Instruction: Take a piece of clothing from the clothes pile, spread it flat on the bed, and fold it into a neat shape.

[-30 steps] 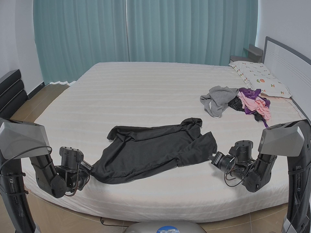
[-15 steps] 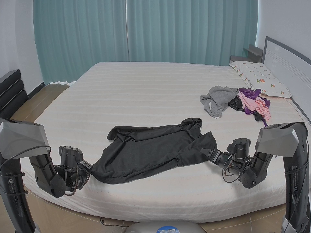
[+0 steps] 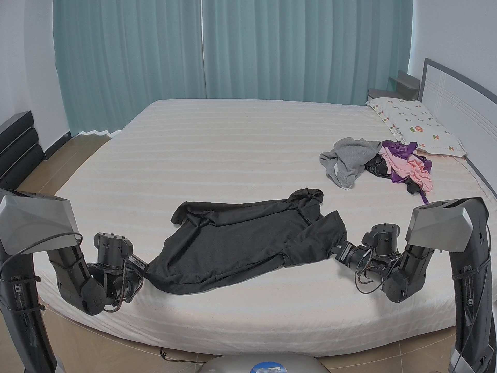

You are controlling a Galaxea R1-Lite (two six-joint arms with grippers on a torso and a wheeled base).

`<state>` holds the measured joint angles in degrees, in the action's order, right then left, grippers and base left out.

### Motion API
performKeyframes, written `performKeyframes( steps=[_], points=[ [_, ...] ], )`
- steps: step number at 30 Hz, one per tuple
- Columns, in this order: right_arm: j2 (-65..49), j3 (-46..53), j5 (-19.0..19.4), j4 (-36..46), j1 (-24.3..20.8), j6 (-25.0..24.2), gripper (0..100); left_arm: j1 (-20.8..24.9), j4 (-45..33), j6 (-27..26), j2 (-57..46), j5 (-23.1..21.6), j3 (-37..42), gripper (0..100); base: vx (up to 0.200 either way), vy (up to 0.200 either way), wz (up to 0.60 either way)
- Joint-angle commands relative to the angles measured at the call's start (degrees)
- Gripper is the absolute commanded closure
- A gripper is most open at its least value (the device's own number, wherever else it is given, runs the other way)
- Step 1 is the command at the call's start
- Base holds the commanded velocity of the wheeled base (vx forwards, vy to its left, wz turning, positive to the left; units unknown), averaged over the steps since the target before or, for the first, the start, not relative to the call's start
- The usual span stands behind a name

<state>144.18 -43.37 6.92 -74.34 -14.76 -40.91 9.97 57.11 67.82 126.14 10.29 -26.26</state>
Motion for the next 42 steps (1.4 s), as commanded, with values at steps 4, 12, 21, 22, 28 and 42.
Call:
performKeyframes(
  steps=[4,12,21,22,28,42],
  points=[
    [-10.32,10.24,0.11,-0.81,0.35,-4.44,100,-0.04,0.02,-0.14,-1.77,0.08,0.68,100,0.0,0.0,0.0],
    [-22.01,21.05,1.6,-1.07,3.78,-6.02,100,0.14,-0.07,-0.49,-6.25,0.26,2.35,100,0.0,0.0,0.0],
    [-33.35,30.1,2.22,-0.46,4.83,-5.93,100,0.4,-0.86,-3.57,-13.72,0.43,4.64,100,0.0,0.0,0.0],
    [-35.19,32.04,2.22,-0.37,5.53,-5.93,100,0.49,-1.04,-5.15,-15.57,0.43,5.52,100,0.0,0.0,0.0],
    [-35.72,37.4,2.74,-0.37,7.03,-4.88,100,1.01,-6.75,-9.98,-16.36,0.17,6.57,100,0.0,0.0,0.0],
    [-31.5,43.37,4.24,0.07,10.81,4.26,100,4.97,-20.64,-13.59,-16.18,-1.24,6.75,100,0.0,0.0,0.0]
  ],
)
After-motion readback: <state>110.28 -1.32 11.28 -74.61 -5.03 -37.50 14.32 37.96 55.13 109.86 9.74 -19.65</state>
